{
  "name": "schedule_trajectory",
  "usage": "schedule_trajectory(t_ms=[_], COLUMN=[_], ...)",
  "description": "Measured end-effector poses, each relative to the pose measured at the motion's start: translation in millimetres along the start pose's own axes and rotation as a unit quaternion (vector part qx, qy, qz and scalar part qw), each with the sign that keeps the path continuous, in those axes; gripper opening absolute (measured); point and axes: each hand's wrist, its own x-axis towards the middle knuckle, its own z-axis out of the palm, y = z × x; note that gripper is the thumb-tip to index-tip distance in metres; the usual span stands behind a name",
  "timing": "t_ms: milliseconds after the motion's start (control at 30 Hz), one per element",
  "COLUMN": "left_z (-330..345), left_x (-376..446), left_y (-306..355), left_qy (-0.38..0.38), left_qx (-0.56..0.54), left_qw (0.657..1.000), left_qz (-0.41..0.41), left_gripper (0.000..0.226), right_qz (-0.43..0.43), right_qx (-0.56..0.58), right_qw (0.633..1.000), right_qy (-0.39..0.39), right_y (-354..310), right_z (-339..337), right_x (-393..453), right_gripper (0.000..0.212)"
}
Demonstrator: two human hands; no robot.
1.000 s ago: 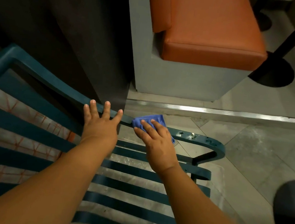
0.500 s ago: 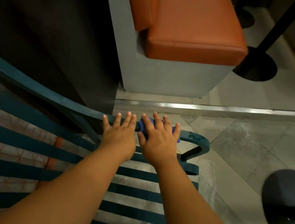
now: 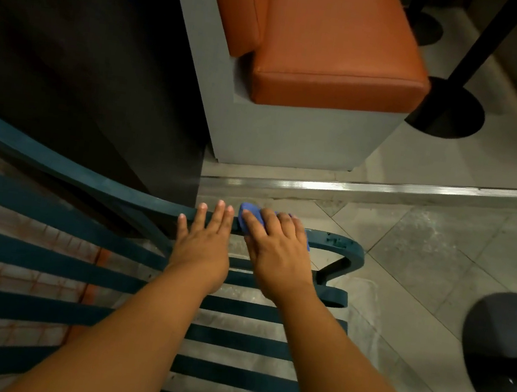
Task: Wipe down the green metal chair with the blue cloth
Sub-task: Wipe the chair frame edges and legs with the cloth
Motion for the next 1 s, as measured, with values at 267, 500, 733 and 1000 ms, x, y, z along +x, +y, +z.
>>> schedule_trajectory(t_ms=[267,500,733,1000], left_z=[-1.0,-6.3,-5.8,-8.3], left_x=[-0.8,-2.4,-2.1,-3.0], left_y=[3.5,1.6,7.7,5.8], left_qy=[-0.013,-0.032,-0.037,-0.047], left_qx=[0.021,0.015,0.026,-0.002], left_qw=[1.000,0.999,0.999,0.999], left_qz=[-0.001,0.009,-0.004,0.003], left_gripper=[0.109,0.104,0.106,0.103], right_qz=[0.194,0.013,0.173,0.050], right_qx=[-0.005,0.001,-0.008,-0.027], right_qw=[0.981,1.000,0.984,0.998], right_qy=[-0.025,0.004,-0.034,0.019], right_y=[14.7,39.4,9.3,43.9], right_z=[-17.0,-5.5,-16.9,-8.8], right_x=[22.1,-20.4,29.6,-20.6], right_gripper=[0.038,0.048,0.033,0.046])
